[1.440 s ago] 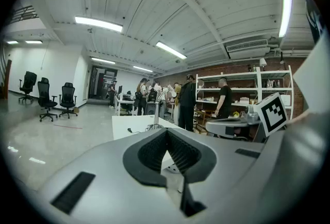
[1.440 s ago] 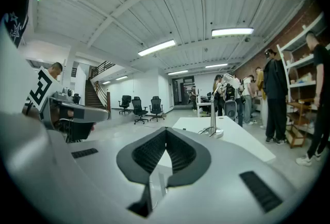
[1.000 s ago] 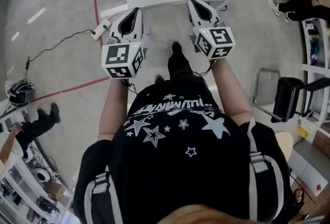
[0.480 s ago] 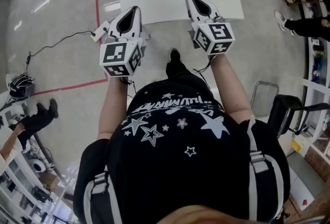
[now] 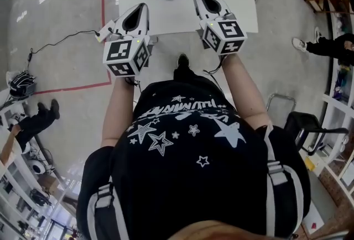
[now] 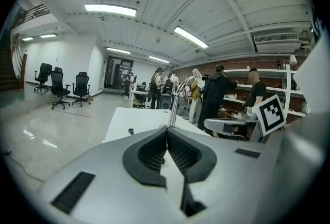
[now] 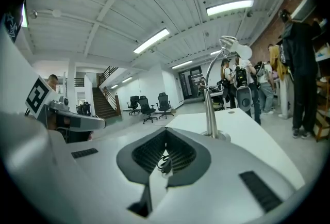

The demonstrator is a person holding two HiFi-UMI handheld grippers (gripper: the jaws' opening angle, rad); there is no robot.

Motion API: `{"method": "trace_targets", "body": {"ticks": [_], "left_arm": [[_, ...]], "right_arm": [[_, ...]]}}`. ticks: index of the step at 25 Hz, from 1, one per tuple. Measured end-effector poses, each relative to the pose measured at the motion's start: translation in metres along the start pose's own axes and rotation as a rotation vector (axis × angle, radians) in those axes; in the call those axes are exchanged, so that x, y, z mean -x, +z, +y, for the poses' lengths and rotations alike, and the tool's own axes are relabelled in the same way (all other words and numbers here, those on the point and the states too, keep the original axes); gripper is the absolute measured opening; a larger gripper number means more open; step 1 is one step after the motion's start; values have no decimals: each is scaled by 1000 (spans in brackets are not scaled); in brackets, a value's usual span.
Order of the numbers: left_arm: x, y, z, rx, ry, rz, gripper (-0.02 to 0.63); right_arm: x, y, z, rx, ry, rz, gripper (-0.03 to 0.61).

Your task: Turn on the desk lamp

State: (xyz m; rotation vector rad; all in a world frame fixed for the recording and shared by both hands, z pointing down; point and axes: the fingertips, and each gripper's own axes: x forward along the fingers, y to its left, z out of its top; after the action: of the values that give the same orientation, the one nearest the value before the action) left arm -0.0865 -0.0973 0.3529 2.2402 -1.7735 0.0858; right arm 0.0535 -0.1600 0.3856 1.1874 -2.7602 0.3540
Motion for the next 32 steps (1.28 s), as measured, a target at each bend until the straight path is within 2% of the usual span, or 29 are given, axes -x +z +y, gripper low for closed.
{"method": "trace_targets", "body": {"ticks": [8, 14, 18, 27, 32], "left_arm": [[-30, -25, -13, 31, -17, 71, 9], [-50, -36, -12, -6, -43, 119, 9], [-67, -51, -3, -26, -60, 170, 9], [-103, -69, 16, 8, -114, 236, 11], [-119, -81, 19, -24, -163, 292, 26]], "right_arm": [[-13, -8, -14, 2, 64, 34, 3], [-23, -16, -15, -7, 73, 60, 3], [-36, -22, -15, -10, 69, 80, 3], [-65, -37, -27, -35, 22, 146, 3], [-80, -42, -30, -54, 1, 167, 3]]}}
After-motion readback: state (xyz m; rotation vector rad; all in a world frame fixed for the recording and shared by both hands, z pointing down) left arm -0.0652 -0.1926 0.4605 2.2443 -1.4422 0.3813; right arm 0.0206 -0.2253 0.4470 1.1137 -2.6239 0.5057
